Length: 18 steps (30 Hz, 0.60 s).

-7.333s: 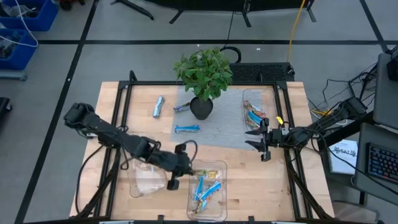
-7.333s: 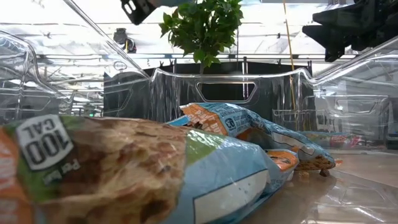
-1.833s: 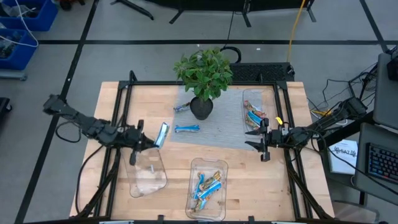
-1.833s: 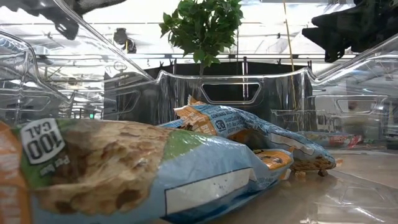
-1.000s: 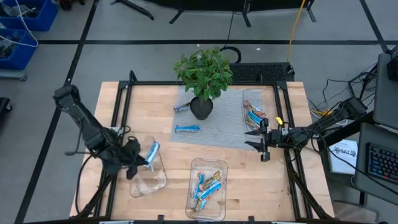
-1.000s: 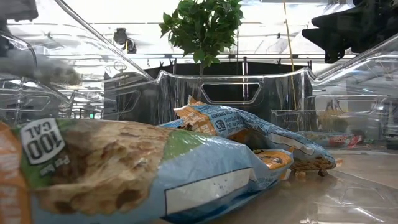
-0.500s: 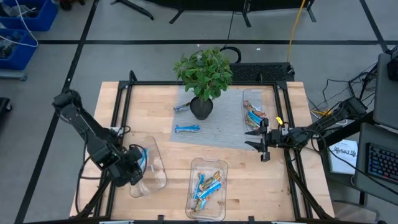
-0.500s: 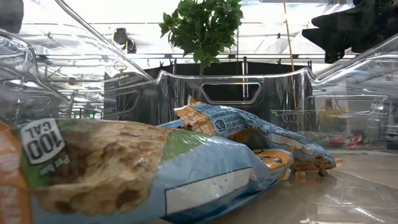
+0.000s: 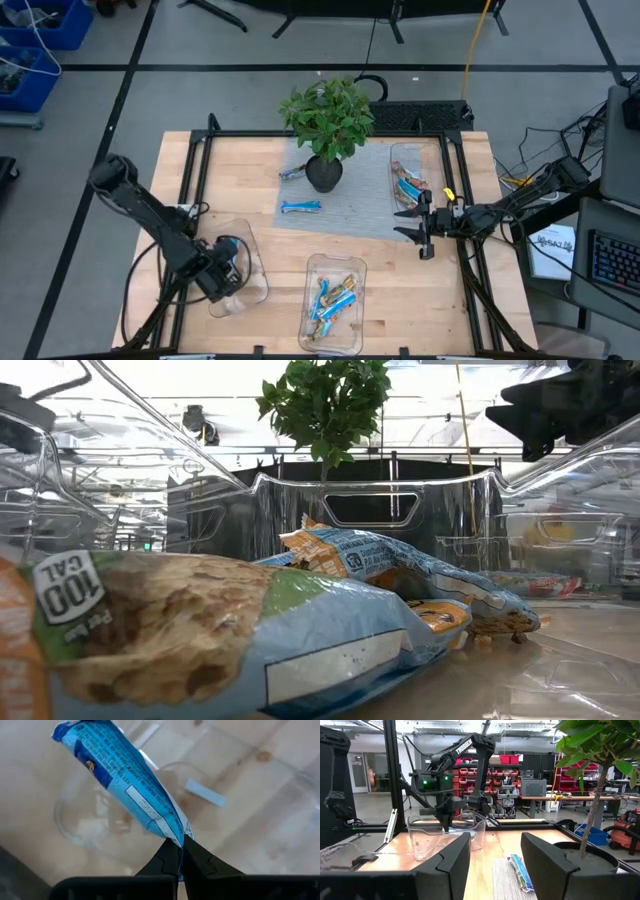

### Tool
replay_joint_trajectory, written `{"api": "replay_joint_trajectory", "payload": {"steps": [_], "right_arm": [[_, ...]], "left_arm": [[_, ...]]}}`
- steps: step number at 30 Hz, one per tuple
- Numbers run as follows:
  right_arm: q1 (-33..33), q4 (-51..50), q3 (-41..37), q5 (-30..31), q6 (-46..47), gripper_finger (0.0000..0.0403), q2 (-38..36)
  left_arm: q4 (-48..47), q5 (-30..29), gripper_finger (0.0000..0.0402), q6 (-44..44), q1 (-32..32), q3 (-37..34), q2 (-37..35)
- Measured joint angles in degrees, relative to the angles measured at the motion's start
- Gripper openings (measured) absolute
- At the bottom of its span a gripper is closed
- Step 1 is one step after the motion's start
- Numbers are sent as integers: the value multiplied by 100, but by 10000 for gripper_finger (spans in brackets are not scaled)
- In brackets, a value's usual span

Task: Pick and place Granola Bars by type
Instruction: Put the top left blue granola bar into the left transparent bin

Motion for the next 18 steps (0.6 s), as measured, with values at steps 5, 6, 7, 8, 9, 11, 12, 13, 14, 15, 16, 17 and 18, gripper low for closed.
{"api": "replay_joint_trajectory", "payload": {"steps": [5,6,7,8,9,11,12,13,14,15,16,17,18], "right_arm": [[-2,76,2,0,0,167,0],[0,83,2,0,0,167,0],[-2,83,2,0,0,167,0],[-2,83,2,0,0,167,0],[-2,83,0,0,-2,167,0],[-1,87,1,0,-4,167,0],[-2,86,1,0,-4,167,0],[-1,85,1,0,-2,167,0],[-2,86,1,0,-2,167,0],[-1,85,1,0,-2,167,0],[-2,83,2,0,-2,167,0],[-1,83,1,0,-4,167,0],[0,83,0,0,-7,167,0]], "left_arm": [[43,12,8,840,379,-2,322],[60,26,8,989,473,-2,375],[81,26,8,1088,575,-2,421],[112,45,8,1175,674,-2,463],[154,113,9,1254,768,-2,501],[247,301,18,1330,923,-2,575],[296,401,24,1368,977,-2,608],[360,494,32,1407,1023,-2,635],[434,551,39,1447,1054,-4,648],[510,590,47,1528,1070,-7,650],[561,625,54,1620,1086,-7,648],[602,625,61,1732,1100,-5,648],[617,622,68,1877,1115,-4,639]]}}
